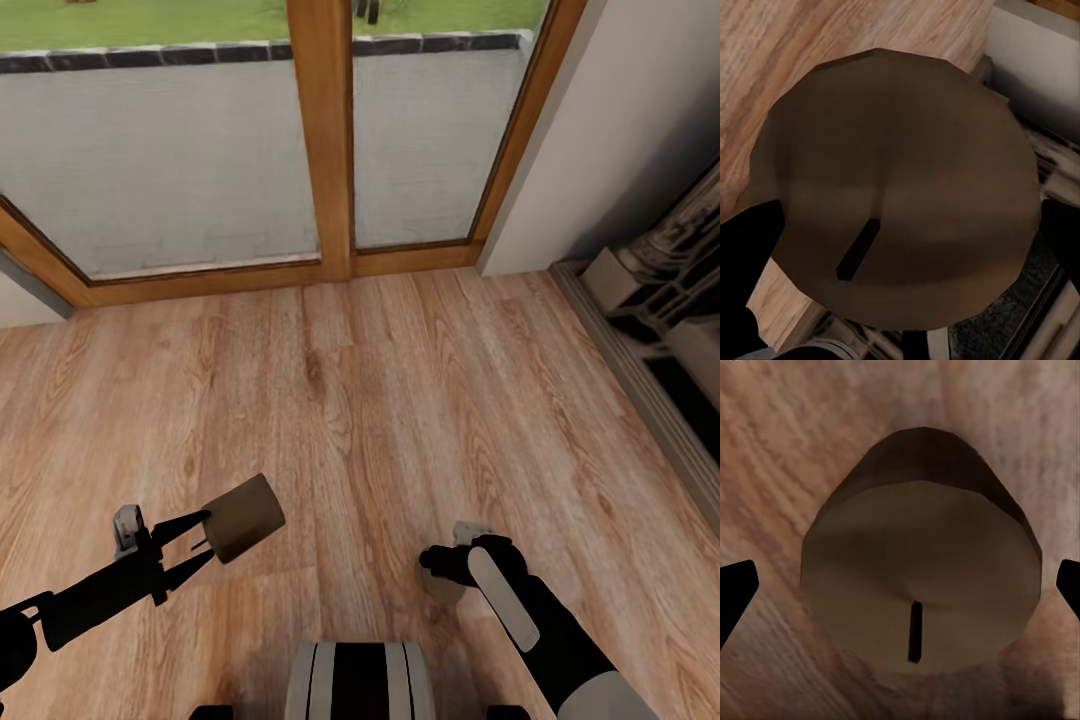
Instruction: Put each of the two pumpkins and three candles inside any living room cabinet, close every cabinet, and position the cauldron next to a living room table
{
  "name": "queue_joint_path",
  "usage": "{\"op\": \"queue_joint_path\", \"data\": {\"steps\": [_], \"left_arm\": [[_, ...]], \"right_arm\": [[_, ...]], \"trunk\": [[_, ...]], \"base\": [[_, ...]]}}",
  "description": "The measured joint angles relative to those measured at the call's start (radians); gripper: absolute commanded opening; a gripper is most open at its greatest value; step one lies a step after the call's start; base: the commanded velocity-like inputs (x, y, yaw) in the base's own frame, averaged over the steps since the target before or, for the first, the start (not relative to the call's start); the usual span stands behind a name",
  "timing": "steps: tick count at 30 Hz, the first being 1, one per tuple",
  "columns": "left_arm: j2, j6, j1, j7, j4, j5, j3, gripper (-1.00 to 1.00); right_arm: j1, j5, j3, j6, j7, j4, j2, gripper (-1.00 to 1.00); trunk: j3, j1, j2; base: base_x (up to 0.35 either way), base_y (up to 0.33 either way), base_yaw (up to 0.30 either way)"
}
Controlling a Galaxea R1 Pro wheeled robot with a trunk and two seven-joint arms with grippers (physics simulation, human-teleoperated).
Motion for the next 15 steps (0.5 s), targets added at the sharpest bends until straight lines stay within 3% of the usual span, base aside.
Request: {"op": "queue_joint_path", "data": {"steps": [15], "left_arm": [[0.0, -0.001, 0.0, -0.001, 0.0, 0.001, 0.0, -1.0]], "right_arm": [[0.0, 0.0, 0.0, 0.0, 0.0, 0.0, 0.0, 1.0]], "trunk": [[-0.012, 0.001, -0.001]], "base": [[0.0, 0.0, 0.0]]}}
